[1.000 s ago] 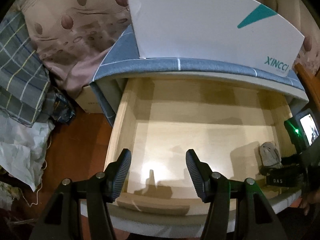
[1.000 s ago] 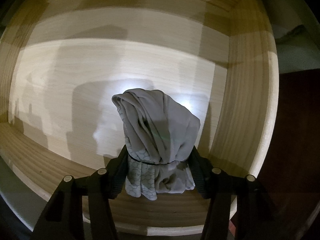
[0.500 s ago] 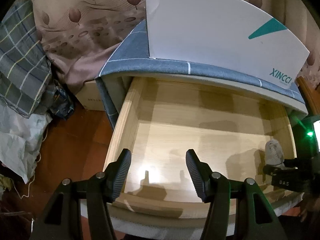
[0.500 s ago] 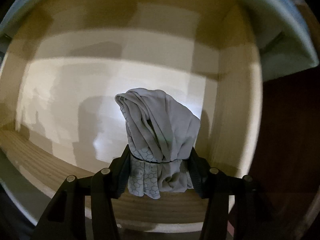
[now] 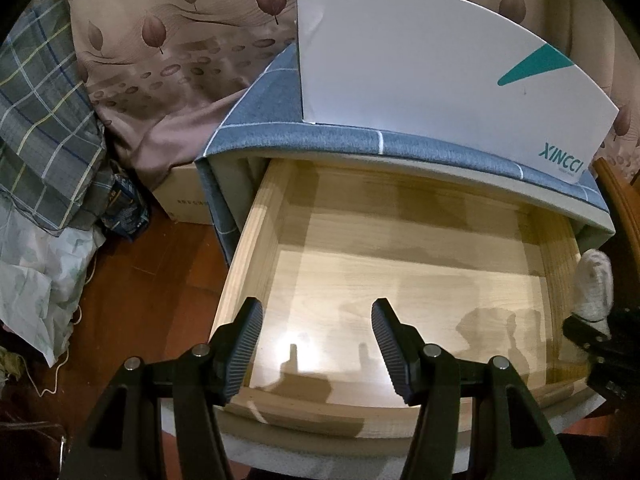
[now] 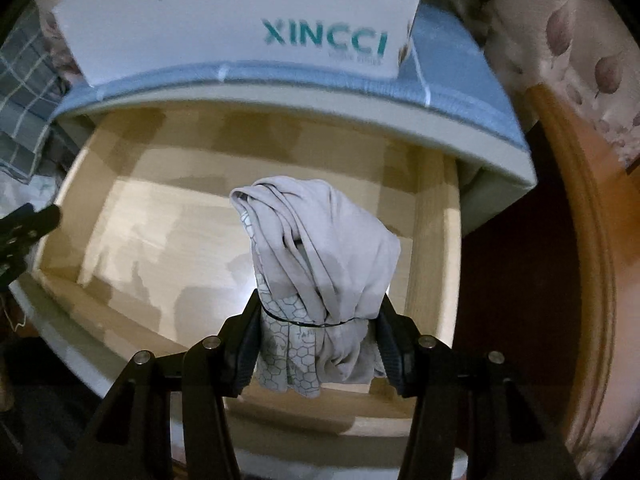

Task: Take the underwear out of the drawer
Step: 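Carry the grey-beige underwear up into the white box with the right tool, then open the right tool to release the grey-beige underwear in the box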

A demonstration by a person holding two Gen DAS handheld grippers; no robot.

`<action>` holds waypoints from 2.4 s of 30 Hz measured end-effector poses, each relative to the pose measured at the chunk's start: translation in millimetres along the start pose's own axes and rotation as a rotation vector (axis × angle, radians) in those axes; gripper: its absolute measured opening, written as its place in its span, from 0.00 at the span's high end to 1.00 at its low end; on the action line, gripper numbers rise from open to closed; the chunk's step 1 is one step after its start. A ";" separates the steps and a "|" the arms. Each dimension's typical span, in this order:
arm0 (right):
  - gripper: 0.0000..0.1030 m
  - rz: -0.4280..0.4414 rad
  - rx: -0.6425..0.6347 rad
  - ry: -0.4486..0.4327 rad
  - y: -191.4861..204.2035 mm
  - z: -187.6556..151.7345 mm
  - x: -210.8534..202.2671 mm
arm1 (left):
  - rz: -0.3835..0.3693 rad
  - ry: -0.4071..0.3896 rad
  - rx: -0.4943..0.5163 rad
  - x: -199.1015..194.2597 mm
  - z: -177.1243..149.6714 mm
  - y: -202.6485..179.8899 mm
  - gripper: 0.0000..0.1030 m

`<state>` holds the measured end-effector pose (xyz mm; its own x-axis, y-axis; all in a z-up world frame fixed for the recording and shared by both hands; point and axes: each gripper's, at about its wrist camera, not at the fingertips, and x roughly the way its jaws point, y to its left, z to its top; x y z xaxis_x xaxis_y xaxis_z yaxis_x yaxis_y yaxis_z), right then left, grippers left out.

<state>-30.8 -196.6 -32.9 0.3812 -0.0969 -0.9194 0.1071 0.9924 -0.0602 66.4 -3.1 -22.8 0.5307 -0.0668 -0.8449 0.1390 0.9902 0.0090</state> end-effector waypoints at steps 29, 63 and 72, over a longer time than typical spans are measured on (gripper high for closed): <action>0.53 -0.009 0.087 -0.411 -20.0 184.3 -128.9 | 0.009 -0.020 0.002 -3.7 -0.5 0.6 0.43; 0.33 -0.022 0.057 -0.197 -4.2 246.0 -24.2 | 0.010 -0.016 -0.002 -3.0 -0.3 -0.5 0.43; 0.14 0.006 0.058 -0.298 -3.3 224.6 -71.2 | 0.011 -0.019 0.005 -3.1 1.8 0.1 0.43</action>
<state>148.0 -209.9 120.1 0.6337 -0.1172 -0.7646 0.1528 0.9879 -0.0248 66.2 -2.9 -19.2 0.5479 -0.0583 -0.8345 0.1370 0.9903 0.0207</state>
